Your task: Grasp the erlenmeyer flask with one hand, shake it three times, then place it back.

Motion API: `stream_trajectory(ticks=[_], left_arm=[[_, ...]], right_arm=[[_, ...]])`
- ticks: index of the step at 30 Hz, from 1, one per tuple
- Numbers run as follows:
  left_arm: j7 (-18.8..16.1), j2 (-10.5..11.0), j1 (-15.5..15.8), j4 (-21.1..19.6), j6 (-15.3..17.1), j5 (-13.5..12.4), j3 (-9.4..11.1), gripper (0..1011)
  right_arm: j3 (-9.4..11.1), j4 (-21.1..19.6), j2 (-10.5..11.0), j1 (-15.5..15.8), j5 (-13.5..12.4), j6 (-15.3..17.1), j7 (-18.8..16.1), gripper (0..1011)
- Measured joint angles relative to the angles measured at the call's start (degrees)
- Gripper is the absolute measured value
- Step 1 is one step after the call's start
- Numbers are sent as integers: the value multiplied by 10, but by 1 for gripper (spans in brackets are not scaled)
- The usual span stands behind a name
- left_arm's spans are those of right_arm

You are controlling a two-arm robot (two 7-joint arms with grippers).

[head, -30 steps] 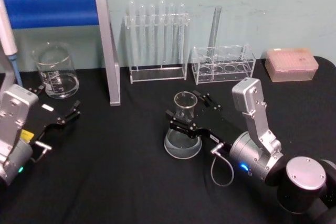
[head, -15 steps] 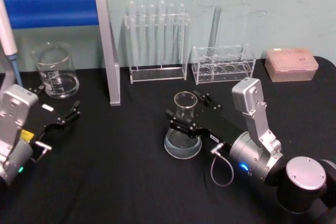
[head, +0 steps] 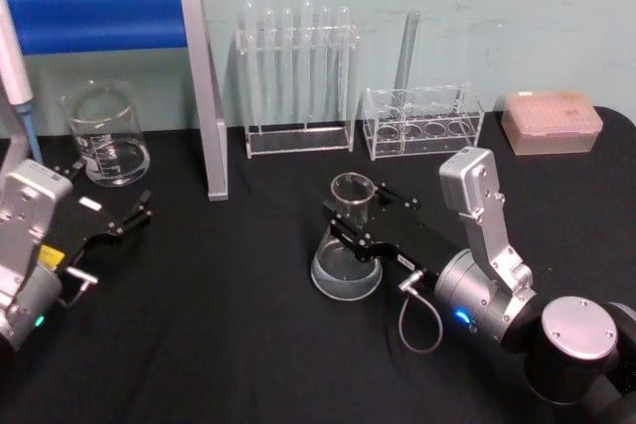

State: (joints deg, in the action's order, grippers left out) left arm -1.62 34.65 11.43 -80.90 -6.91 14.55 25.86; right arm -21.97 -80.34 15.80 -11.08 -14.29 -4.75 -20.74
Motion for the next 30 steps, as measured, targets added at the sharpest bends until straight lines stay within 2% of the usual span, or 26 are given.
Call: stream_trajectory(ticks=[3,5,17,30], left_arm=[[0,0,0,0,0,0,0,1001],[0,0,0,0,0,0,0,1001],[0,0,0,0,0,0,0,1001],[0,0,0,0,0,0,0,1001]], right_arm=[[0,0,0,0,0,0,0,470],[0,0,0,0,0,0,0,453],[2,-4,-2,0,-2,1,-4,450],[8,-64,-5,4,-13,33,1,450]])
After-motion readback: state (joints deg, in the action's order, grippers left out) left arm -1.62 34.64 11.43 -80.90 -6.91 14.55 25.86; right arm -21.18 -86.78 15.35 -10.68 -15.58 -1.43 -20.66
